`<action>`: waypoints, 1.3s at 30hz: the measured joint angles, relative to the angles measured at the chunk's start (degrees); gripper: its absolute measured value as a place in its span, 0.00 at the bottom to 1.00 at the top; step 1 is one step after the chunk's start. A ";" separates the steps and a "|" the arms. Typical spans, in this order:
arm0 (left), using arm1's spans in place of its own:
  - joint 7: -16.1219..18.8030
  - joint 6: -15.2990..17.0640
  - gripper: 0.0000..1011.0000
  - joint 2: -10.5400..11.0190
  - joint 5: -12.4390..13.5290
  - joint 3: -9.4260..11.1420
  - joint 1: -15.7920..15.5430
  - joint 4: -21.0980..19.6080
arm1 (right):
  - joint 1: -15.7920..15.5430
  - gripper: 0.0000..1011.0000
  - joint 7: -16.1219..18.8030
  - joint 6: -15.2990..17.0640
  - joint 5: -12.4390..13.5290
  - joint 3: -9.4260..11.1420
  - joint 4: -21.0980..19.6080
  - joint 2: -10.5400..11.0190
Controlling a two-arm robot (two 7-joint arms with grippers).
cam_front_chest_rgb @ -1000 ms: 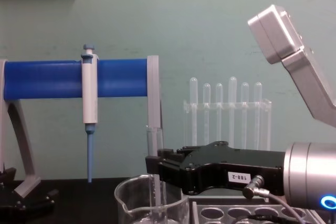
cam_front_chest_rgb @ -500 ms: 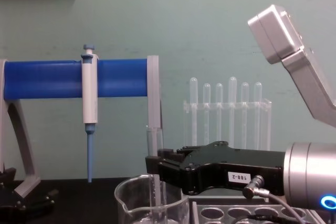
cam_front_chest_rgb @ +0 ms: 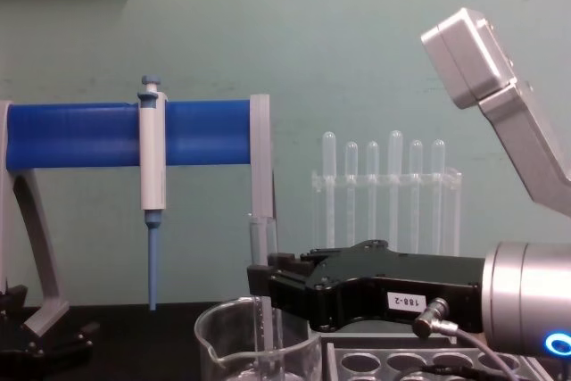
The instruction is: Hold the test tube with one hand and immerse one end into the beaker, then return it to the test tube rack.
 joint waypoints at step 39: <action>0.00 0.00 0.99 0.00 0.00 0.00 0.00 0.00 | 0.00 0.22 0.00 0.00 0.00 0.00 0.00 0.00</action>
